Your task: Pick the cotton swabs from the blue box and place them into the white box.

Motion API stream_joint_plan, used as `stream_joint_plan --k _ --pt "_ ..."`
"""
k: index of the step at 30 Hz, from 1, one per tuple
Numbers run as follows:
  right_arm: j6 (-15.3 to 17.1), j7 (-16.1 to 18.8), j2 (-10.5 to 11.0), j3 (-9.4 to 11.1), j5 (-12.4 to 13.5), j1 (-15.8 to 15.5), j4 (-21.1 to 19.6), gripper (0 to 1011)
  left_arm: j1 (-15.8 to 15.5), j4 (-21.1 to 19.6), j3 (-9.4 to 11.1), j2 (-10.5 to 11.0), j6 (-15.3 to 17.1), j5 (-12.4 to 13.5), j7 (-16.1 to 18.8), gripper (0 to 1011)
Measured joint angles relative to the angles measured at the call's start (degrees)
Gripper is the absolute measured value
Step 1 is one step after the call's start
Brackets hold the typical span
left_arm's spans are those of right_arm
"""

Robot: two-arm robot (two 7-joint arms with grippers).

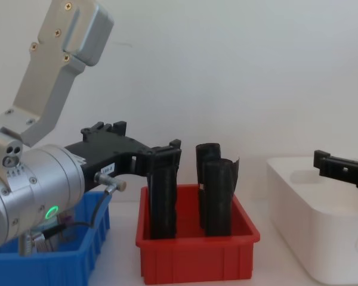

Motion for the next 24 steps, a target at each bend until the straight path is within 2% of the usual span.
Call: stream_joint_plan --k 16,24 --pt "0.0 0.0 0.0 0.0 0.0 0.0 0.0 1001 -0.07 0.01 -0.02 -0.06 0.07 0.03 -0.06 1004" --pt "0.0 0.0 0.0 0.0 0.0 0.0 0.0 1001 -0.89 0.82 -0.54 -0.35 1.75 -0.04 -0.75 1004"
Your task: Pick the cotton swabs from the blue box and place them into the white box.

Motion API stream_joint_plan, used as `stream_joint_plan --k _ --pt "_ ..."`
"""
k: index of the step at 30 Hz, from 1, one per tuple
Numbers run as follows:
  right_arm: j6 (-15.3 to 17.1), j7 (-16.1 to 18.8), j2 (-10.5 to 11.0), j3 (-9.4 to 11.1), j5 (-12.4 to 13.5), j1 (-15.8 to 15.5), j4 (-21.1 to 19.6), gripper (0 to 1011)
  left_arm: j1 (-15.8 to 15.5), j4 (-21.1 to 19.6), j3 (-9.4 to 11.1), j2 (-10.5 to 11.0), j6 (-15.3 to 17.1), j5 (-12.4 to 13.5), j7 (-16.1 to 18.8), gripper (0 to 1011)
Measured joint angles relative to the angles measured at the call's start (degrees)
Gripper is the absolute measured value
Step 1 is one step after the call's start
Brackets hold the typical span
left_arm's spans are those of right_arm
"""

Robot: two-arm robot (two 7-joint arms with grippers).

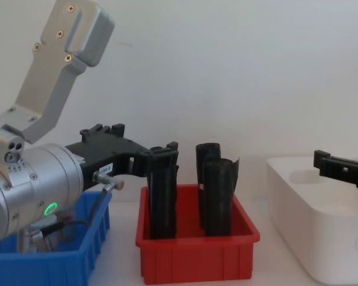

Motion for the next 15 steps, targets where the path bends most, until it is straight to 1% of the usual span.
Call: stream_joint_plan --k 12,15 --pt "0.0 0.0 0.0 0.0 0.0 0.0 0.0 1001 -1.36 3.08 -2.15 0.62 3.58 -2.45 -0.92 1004" --pt "0.0 0.0 0.0 0.0 0.0 0.0 0.0 1001 -1.88 4.56 -2.98 0.91 4.57 -3.35 -1.21 1004"
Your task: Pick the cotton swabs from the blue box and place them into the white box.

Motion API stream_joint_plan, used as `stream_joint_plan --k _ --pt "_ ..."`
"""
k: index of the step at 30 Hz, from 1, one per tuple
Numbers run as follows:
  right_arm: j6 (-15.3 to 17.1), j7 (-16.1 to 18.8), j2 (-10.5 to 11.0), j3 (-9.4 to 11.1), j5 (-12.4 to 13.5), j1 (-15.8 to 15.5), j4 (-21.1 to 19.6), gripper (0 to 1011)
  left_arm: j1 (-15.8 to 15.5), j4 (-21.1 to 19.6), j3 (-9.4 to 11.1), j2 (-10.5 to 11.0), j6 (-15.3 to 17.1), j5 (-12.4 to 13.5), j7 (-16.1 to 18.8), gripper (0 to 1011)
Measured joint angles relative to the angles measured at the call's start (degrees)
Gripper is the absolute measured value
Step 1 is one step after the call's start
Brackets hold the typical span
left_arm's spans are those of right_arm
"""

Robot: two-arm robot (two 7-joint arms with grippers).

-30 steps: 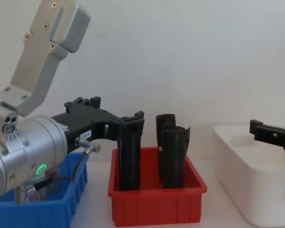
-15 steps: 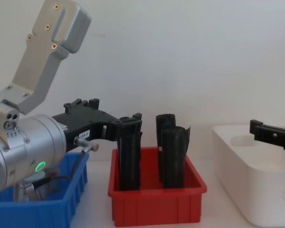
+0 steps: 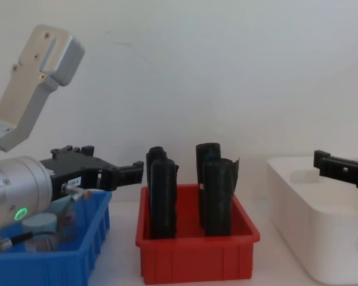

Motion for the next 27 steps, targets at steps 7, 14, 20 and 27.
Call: stream_joint_plan --k 7,14,20,27 --pt "0.0 0.0 0.0 0.0 0.0 0.0 0.0 1001 -0.86 2.45 -1.25 0.35 1.32 -1.26 -0.34 1004" --pt "0.0 0.0 0.0 0.0 0.0 0.0 0.0 1001 -1.94 5.83 -2.59 0.57 2.62 -2.89 -0.55 1004" --pt "0.0 0.0 0.0 0.0 0.0 0.0 0.0 1001 -2.65 8.7 -3.51 0.61 3.5 -4.2 -0.6 1004" --pt "0.0 0.0 0.0 0.0 0.0 0.0 0.0 1001 -3.35 11.51 -4.31 0.58 4.02 -5.48 -0.54 1004"
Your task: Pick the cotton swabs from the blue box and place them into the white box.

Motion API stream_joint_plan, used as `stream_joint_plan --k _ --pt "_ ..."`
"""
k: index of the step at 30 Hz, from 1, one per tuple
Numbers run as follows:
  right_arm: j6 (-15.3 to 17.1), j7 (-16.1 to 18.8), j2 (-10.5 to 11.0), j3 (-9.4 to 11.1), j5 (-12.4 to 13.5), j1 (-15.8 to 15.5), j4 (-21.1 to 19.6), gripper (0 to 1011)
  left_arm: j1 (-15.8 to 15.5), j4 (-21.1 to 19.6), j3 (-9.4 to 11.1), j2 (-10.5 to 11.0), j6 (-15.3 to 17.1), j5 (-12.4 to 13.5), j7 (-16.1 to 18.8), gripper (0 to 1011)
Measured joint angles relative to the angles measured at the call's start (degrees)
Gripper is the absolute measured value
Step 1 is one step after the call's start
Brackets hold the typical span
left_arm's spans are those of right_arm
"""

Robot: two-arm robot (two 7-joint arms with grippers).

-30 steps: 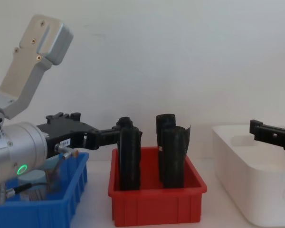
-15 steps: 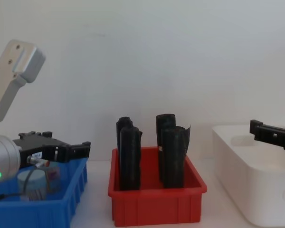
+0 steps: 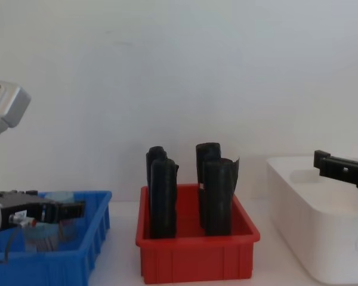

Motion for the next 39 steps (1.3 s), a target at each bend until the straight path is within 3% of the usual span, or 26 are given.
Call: stream_joint_plan --k 14,27,36,39 --pt "0.0 0.0 0.0 0.0 0.0 0.0 0.0 1001 -2.09 5.49 -1.27 -0.41 0.19 -0.63 -0.46 1004" --pt "0.0 0.0 0.0 0.0 0.0 0.0 0.0 1001 -4.63 10.56 -1.88 -1.09 -0.44 -0.03 -3.04 1004" --pt "0.0 0.0 0.0 0.0 0.0 0.0 0.0 1001 -6.11 13.58 -2.1 -1.57 -1.34 0.12 -5.27 825" --pt "0.0 0.0 0.0 0.0 0.0 0.0 0.0 1001 -6.32 14.05 -2.17 -1.64 -1.52 0.11 -5.59 713"
